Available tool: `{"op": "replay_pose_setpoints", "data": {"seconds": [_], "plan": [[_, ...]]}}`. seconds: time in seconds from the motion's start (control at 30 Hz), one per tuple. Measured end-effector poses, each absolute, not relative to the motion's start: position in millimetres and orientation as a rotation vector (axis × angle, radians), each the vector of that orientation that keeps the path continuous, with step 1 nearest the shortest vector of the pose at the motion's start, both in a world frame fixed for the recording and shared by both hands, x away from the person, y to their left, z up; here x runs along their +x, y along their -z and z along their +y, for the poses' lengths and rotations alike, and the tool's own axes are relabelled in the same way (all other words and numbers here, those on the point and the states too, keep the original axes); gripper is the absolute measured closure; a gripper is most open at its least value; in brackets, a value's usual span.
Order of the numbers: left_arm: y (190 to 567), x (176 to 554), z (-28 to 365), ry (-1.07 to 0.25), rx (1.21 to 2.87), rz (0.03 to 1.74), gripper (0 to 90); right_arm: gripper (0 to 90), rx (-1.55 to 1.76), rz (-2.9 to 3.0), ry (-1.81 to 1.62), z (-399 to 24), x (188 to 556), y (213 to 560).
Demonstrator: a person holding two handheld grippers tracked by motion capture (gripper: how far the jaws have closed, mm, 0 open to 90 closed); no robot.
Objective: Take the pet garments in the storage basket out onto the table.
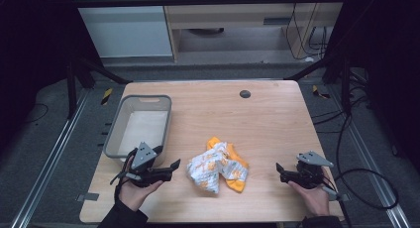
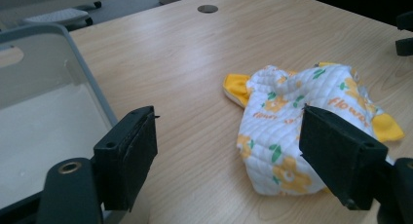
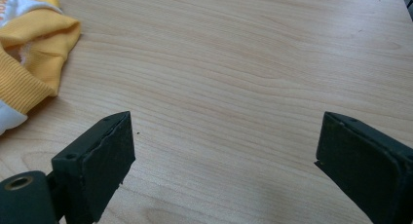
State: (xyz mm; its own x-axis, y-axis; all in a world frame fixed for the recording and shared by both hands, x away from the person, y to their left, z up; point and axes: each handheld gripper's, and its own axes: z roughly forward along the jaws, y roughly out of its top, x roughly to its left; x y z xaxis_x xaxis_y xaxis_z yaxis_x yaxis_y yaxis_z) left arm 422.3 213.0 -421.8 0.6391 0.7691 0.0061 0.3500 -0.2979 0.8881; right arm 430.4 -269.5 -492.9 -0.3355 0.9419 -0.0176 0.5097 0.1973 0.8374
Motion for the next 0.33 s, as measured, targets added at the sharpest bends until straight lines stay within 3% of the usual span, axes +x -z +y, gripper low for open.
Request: {"op": "replay_pose_setpoints", "data": {"seconds": [0.33], "plan": [[440, 410, 235, -0.542, 1.896, 0.929, 20.7, 7.0, 1.351, 1.926, -1.046, -268, 428, 492]]}}
